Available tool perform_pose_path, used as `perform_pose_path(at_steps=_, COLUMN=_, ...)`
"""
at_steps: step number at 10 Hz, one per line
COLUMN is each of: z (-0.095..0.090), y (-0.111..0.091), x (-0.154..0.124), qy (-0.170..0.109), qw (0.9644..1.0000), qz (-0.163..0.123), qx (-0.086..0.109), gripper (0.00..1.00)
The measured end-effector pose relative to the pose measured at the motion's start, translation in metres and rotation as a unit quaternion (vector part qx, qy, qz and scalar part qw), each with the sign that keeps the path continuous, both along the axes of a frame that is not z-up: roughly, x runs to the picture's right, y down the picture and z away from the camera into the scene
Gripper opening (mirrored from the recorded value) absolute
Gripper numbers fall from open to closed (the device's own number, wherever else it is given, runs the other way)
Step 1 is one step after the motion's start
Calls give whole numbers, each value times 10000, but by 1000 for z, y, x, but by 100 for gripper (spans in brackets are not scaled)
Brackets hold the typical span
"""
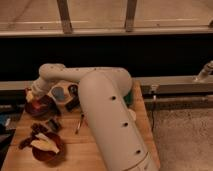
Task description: Place pepper in purple bowl
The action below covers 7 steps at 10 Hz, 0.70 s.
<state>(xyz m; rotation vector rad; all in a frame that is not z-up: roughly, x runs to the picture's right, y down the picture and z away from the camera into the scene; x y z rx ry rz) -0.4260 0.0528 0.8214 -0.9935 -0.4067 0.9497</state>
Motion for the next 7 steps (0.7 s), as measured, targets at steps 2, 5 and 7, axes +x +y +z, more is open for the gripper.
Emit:
perform_pose_path(at_steps=2, z=-2, y=-7, x=0, qy=3, qw=10000, qz=17, qx=74, gripper=71)
perform_pose_path(at_steps=5, z=-9, y=-17, x=14, qy=142, qw=9995, qz=140, qx=246, gripper=71)
perform_pose_path(at_steps=7, z=-20, y=-31, x=30, qy=271, qw=9979, qz=336, qx=479, gripper=71)
